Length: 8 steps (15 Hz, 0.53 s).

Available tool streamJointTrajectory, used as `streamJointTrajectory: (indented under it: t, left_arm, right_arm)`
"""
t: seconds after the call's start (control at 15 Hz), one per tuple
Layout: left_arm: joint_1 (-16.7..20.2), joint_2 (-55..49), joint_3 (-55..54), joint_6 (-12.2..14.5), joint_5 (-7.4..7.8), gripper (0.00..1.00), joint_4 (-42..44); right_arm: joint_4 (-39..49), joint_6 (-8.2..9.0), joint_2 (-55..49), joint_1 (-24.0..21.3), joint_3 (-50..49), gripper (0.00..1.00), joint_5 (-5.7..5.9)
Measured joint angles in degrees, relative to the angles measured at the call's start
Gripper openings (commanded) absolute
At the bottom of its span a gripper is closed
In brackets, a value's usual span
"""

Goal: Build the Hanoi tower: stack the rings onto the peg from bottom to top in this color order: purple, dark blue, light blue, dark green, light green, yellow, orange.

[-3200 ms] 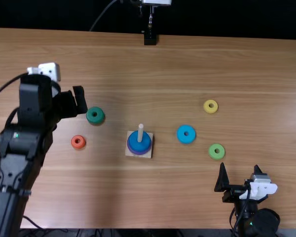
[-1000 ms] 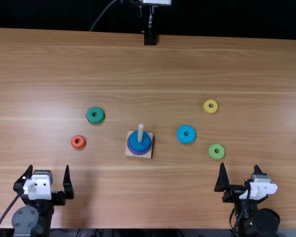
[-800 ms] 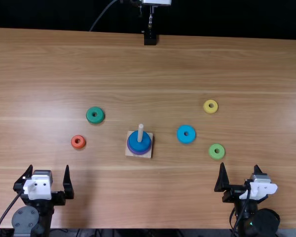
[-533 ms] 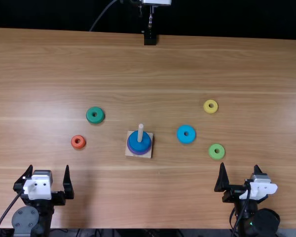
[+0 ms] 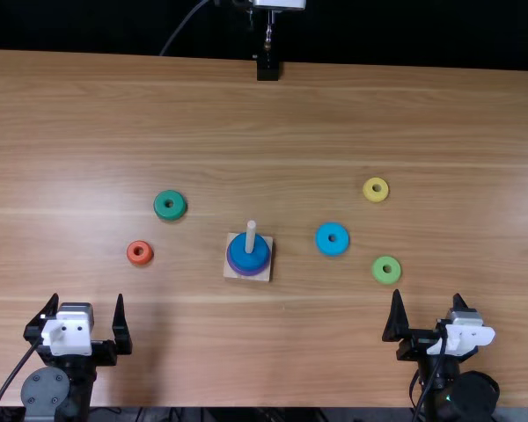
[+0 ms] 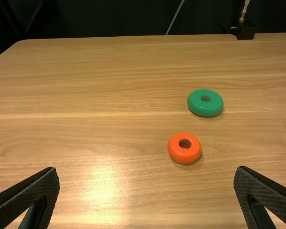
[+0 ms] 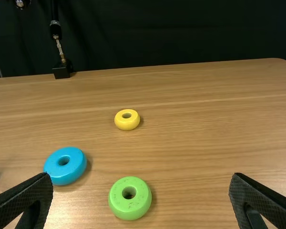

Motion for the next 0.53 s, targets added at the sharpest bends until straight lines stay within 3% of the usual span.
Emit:
streamJointTrajectory:
  t: [0.4, 0.53]
  left_arm:
    - [0.0, 0.0, 0.0, 0.0, 0.0, 1.0, 0.0]
    - [0.0, 0.0, 0.0, 0.0, 0.0, 1.0, 0.0]
  right_arm:
    - [-0.5, 0.0, 1.0, 0.0, 2.8, 1.0, 0.02]
    - [-1.2, -0.04, 9.9, 0.0, 11.4, 1.0, 0.02]
